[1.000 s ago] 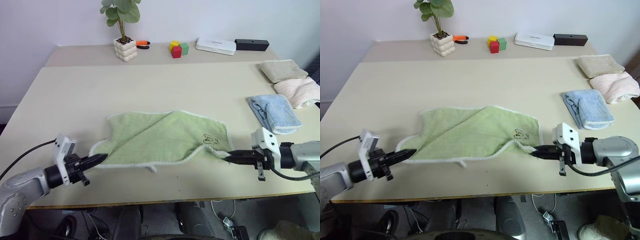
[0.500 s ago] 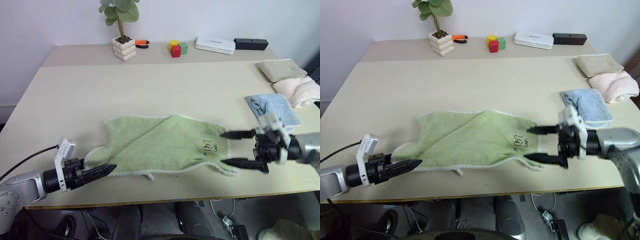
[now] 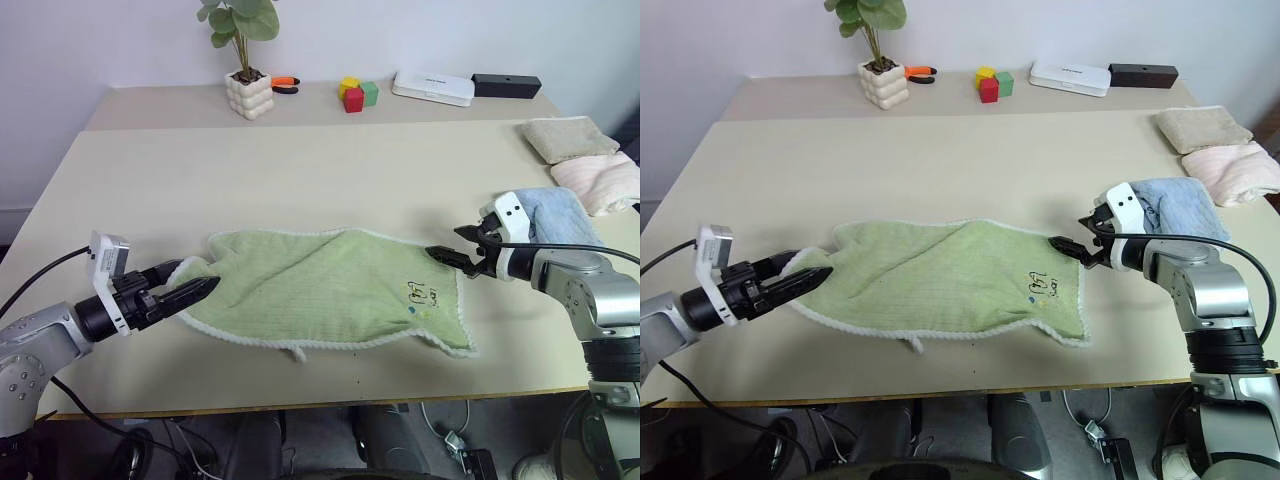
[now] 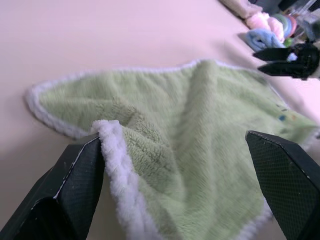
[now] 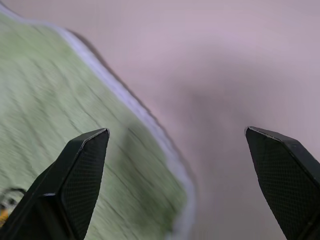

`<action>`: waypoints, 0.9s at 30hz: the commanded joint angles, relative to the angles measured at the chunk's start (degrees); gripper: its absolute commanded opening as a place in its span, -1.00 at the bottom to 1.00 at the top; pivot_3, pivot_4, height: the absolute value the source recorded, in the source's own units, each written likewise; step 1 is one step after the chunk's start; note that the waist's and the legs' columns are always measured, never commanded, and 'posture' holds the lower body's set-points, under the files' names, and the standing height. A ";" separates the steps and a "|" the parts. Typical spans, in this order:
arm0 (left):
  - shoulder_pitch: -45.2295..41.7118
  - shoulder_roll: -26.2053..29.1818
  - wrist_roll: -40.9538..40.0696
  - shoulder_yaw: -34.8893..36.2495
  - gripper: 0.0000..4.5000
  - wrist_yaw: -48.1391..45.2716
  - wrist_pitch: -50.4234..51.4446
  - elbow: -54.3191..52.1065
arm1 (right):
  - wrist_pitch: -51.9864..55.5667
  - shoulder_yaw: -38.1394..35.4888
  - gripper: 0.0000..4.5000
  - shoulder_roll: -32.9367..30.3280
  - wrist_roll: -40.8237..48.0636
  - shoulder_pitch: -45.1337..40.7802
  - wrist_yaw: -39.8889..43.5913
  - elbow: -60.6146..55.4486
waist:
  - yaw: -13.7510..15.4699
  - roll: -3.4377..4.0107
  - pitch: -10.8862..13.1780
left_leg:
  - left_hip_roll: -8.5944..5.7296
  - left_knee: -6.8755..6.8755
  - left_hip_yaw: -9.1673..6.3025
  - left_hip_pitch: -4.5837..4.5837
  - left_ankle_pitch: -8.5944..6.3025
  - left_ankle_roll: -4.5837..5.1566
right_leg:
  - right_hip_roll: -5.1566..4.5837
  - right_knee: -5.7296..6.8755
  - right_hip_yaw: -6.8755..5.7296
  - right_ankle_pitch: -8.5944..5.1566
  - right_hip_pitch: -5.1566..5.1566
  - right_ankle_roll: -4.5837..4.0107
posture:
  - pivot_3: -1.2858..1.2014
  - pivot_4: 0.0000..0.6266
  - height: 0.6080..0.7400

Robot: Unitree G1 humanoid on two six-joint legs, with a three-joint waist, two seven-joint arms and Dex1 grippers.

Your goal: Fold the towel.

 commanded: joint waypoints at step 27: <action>-32.17 -12.79 21.86 -12.88 1.00 15.17 -9.91 35.68 | 5.01 -0.15 -0.97 4.83 -0.54 0.66 -0.99 -5.00 | -0.01 -0.11 -0.03 | 0.02 0.11 -0.05 0.08 0.00 0.01 | 0.08 0.09 -0.01 0.21 0.14 0.37 | 0.03 -0.52 1.00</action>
